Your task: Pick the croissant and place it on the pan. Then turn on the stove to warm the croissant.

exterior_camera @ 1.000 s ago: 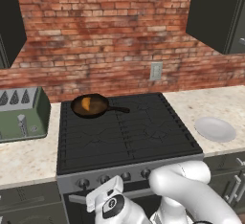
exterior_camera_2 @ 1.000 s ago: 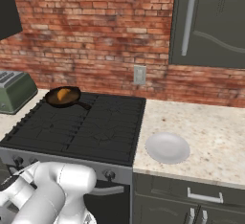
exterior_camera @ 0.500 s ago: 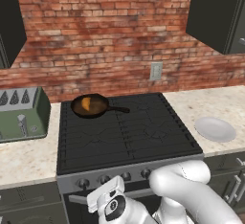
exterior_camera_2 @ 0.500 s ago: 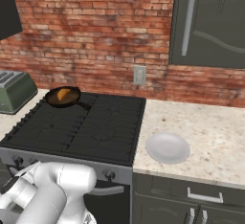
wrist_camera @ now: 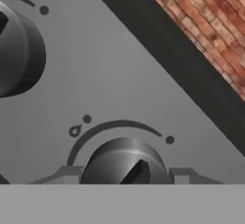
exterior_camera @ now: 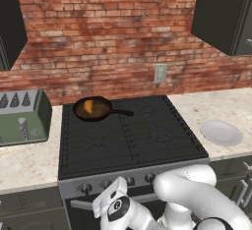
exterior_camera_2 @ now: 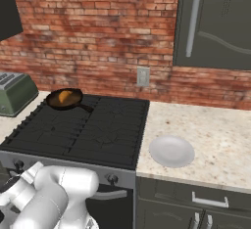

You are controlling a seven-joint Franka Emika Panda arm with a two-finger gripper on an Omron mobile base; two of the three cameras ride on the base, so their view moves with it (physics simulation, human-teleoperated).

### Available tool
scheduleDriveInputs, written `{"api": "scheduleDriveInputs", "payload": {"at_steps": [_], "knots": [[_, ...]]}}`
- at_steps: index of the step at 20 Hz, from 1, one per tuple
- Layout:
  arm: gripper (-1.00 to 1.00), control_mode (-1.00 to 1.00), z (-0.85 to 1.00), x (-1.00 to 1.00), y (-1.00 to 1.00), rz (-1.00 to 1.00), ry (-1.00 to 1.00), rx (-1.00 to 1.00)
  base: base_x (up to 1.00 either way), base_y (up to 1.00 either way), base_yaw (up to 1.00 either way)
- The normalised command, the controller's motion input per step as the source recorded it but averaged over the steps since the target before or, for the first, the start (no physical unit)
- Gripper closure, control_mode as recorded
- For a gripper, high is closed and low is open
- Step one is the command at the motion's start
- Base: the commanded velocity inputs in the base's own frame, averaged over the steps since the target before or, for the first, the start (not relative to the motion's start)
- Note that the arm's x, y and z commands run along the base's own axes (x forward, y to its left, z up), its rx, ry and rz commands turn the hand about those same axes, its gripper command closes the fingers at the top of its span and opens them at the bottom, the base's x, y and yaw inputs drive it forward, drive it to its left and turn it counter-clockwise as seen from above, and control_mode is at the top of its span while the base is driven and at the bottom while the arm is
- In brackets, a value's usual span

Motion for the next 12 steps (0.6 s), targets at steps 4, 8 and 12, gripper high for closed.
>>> {"api": "scheduleDriveInputs", "payload": {"at_steps": [4,8,12], "knots": [[1.0,-1.0,0.18,0.01,0.13,0.18,0.22,-0.34,0.0,0.0,0.0],[1.0,-1.0,0.03,0.02,0.09,0.2,0.17,-0.33,0.0,0.0,0.0],[1.0,-1.0,0.0,0.04,0.11,0.24,0.12,-0.34,0.0,0.0,0.0]]}}
